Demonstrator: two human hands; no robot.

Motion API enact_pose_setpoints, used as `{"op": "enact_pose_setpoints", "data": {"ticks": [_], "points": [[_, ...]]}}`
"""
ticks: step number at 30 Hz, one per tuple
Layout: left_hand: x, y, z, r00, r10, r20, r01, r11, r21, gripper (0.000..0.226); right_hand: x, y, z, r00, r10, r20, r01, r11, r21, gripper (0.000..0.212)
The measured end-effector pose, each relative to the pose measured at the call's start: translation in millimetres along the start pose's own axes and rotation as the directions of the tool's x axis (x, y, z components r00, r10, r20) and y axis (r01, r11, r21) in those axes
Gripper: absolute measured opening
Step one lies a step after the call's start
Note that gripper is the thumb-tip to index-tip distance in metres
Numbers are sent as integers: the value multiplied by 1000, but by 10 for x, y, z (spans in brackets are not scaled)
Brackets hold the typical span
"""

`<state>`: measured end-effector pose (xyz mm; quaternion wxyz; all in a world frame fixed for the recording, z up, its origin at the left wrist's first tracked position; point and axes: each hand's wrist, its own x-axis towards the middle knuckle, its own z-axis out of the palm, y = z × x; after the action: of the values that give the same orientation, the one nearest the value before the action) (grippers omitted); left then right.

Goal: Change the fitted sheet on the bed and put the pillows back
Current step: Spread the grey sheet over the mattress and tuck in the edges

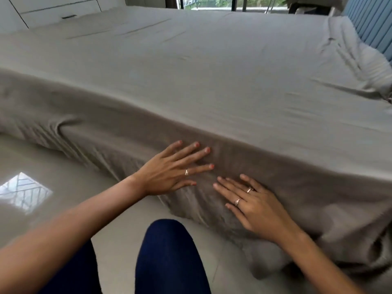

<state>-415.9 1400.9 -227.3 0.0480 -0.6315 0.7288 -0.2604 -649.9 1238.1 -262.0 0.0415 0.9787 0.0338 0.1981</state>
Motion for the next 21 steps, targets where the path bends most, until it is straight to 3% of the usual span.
{"op": "enact_pose_setpoints", "data": {"ticks": [2, 5, 10, 17, 21], "points": [[-152, 5, 102, 990, 108, 88, -105, 994, -39, 54, -30, -31, -2, 999, -29, 32, 25, 992, 120, 45], [-216, 16, 159, 975, 112, 194, -85, 986, -142, 57, -48, -31, -60, 998, 28, 50, -40, 965, 258, 45], [-151, -106, 130, 963, 114, 245, -30, 946, -321, 55, 23, -114, -112, 965, 171, 197, -218, 943, 251, 61], [-135, -202, 206, 969, 170, 180, -109, 945, -309, 53, 131, -214, -48, 932, 310, 189, -351, 904, 243, 58], [-248, -163, 250, 979, 159, 128, -114, 947, -302, 54, -42, -296, -140, 887, 454, 79, -453, 827, 333, 50]]}}
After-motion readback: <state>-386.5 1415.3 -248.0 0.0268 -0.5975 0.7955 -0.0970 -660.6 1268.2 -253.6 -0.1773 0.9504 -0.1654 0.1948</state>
